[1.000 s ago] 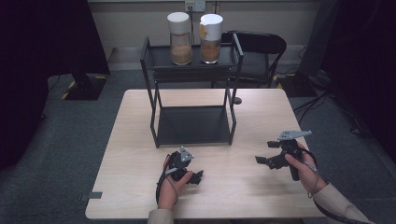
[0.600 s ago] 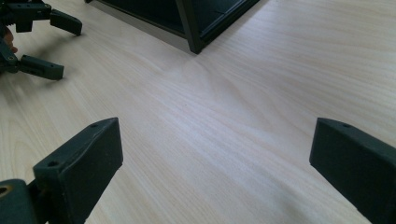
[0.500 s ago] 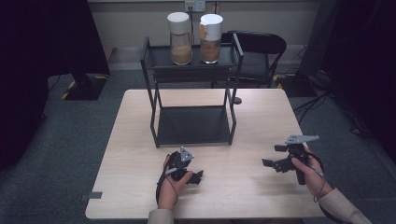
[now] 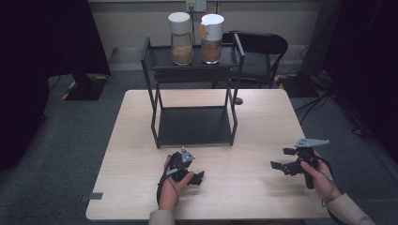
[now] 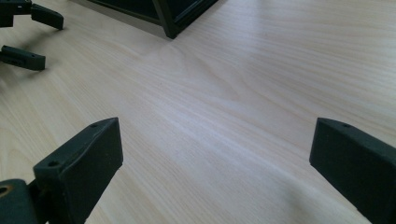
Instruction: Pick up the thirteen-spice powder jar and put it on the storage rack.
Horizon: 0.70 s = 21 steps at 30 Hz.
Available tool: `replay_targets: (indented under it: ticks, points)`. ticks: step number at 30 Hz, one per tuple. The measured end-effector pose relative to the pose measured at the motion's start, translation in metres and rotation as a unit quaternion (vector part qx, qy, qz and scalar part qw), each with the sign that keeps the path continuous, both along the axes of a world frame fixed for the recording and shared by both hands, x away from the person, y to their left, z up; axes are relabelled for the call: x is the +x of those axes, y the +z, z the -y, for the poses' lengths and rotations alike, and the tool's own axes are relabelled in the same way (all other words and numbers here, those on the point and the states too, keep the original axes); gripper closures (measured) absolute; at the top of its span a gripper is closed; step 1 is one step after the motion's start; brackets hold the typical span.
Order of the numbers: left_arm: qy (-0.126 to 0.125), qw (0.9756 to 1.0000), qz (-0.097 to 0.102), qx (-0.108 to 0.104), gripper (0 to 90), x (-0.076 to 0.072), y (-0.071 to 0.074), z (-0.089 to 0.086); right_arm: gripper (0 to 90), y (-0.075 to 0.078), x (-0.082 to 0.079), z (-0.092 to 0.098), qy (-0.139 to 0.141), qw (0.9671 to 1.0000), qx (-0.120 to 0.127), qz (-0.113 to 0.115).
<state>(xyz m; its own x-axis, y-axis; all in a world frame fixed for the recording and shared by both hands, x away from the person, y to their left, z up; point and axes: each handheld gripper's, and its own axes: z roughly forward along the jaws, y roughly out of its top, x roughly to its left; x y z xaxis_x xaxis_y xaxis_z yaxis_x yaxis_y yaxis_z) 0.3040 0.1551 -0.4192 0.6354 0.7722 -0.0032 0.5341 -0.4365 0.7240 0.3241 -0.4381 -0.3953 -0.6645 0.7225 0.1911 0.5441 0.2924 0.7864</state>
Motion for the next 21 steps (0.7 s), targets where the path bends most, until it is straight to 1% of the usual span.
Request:
replay_targets:
  ticks: [3, 5, 8, 12, 14, 16, 17, 21]
  points:
    - [0.0, 1.0, 0.0, 0.0, 0.0, 0.0, 0.0, 0.0, 1.6, -0.001, -0.003, 0.006, -0.007, 1.0, 0.002, 0.0]
    - [0.0, 1.0, 0.0, 0.0, 0.0, 0.0, 0.0, 0.0, 1.6, -0.001, -0.005, 0.006, -0.009, 0.9999, -0.008, 0.005]
    - [0.0, 1.0, 0.0, 0.0, 0.0, 0.0, 0.0, 0.0, 1.6, -0.003, -0.007, 0.008, -0.011, 0.9999, -0.009, 0.002]
    - [0.0, 1.0, 0.0, 0.0, 0.0, 0.0, 0.0, 0.0, 1.6, -0.006, -0.01, 0.008, -0.013, 0.9996, -0.023, 0.006]
    - [0.0, 1.0, 0.0, 0.0, 0.0, 0.0, 0.0, 0.0, 1.6, -0.007, -0.012, 0.007, -0.012, 0.9994, -0.033, 0.006]
    - [0.0, 1.0, 0.0, 0.0, 0.0, 0.0, 0.0, 0.0, 1.6, -0.007, -0.013, 0.008, -0.01, 0.9993, -0.037, 0.006]
    - [0.0, 1.0, 0.0, 0.0, 0.0, 0.0, 0.0, 0.0, 1.6, -0.006, -0.015, 0.008, -0.01, 0.999, -0.044, 0.008]
    - [0.0, 1.0, 0.0, 0.0, 0.0, 0.0, 0.0, 0.0, 1.6, -0.006, -0.018, 0.011, -0.01, 0.9988, -0.048, 0.009]
